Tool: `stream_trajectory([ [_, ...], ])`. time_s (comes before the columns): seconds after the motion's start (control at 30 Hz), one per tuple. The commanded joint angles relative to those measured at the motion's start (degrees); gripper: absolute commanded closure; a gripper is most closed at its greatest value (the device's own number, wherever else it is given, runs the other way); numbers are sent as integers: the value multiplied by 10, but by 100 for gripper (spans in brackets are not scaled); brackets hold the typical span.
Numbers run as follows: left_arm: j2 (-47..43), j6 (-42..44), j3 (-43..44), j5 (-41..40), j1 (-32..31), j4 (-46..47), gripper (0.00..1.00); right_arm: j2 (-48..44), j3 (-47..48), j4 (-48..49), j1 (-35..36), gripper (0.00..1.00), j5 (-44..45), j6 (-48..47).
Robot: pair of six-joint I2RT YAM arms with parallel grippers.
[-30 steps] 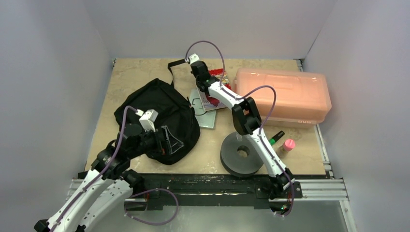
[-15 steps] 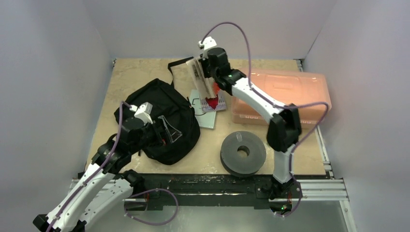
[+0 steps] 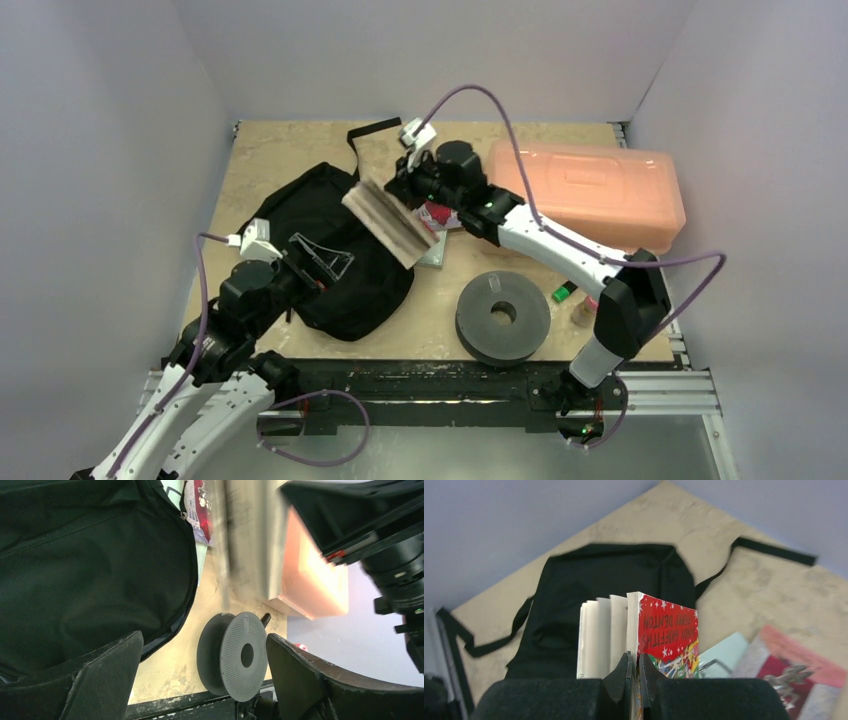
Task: Pack the student bag
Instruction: Pick up the book from the center of the board.
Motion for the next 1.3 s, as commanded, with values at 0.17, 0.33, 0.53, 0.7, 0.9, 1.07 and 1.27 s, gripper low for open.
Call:
stream_trajectory([
  [0.17, -22, -33, -63, -35, 3, -34, 6, 45, -51, 7, 74, 100, -116, 17],
  [0.33, 20, -14, -68, -19, 3, -12, 5, -8, -94, -15, 61, 27, -132, 158],
  [0.53, 68, 24, -63, 8, 2, 35, 4, -117, -188, -39, 19, 14, -44, 241],
  [0.7, 174, 89, -20, 3, 7, 49, 0, -166, -300, 30, -7, 13, -49, 285],
  [0.9, 320, 162, 28, 12, 67, 64, 0, -141, -324, 40, -8, 14, -55, 281],
  [1.07, 380, 108, -86, 211, 147, 298, 0, -136, -329, 55, -9, 15, -65, 278],
  [1.27, 369, 32, -223, 199, 147, 526, 2, -147, -341, 68, -8, 15, -63, 273],
])
